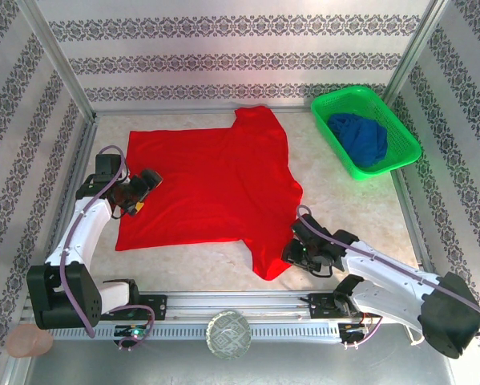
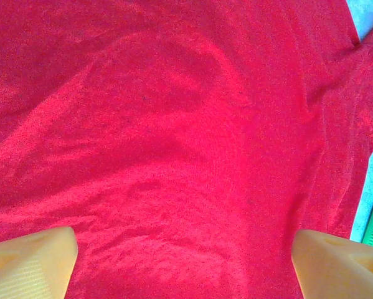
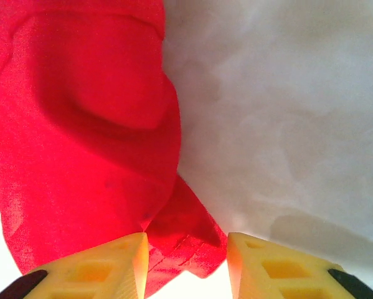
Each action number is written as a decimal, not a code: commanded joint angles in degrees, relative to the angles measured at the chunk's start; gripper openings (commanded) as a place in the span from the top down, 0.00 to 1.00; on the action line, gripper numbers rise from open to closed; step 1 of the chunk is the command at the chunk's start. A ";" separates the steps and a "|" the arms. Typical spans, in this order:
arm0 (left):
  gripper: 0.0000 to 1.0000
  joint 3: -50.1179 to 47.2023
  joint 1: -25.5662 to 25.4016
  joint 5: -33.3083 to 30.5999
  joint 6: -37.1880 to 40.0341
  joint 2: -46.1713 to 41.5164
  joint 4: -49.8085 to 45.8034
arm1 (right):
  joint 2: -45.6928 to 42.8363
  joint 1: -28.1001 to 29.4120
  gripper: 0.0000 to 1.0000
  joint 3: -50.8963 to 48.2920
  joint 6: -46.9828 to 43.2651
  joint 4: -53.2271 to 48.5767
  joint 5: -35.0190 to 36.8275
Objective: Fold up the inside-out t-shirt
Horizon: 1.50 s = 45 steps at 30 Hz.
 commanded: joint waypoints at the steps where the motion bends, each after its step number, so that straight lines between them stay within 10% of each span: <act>1: 0.11 -0.64 1.27 0.61 -0.52 -0.67 -0.62 | 1.30 0.97 0.60 1.16 -1.73 -0.47 1.07; 6: 0.10 -0.67 1.89 1.31 -0.49 -0.35 -0.28 | 3.68 1.93 0.67 0.84 -2.54 -0.20 0.74; 10: 0.10 -0.75 2.12 1.71 -0.78 -0.59 -0.19 | 0.87 1.95 1.00 -0.39 -1.51 -1.44 -0.16; 23: 0.00 -6.83 3.31 -10.27 -3.47 -11.46 -14.37 | -30.79 2.00 1.00 -8.20 13.77 -18.92 -2.91; 45: 0.20 -17.97 9.03 -16.93 -18.51 -13.70 -18.71 | -30.38 2.11 1.00 -7.69 12.17 -15.13 -1.97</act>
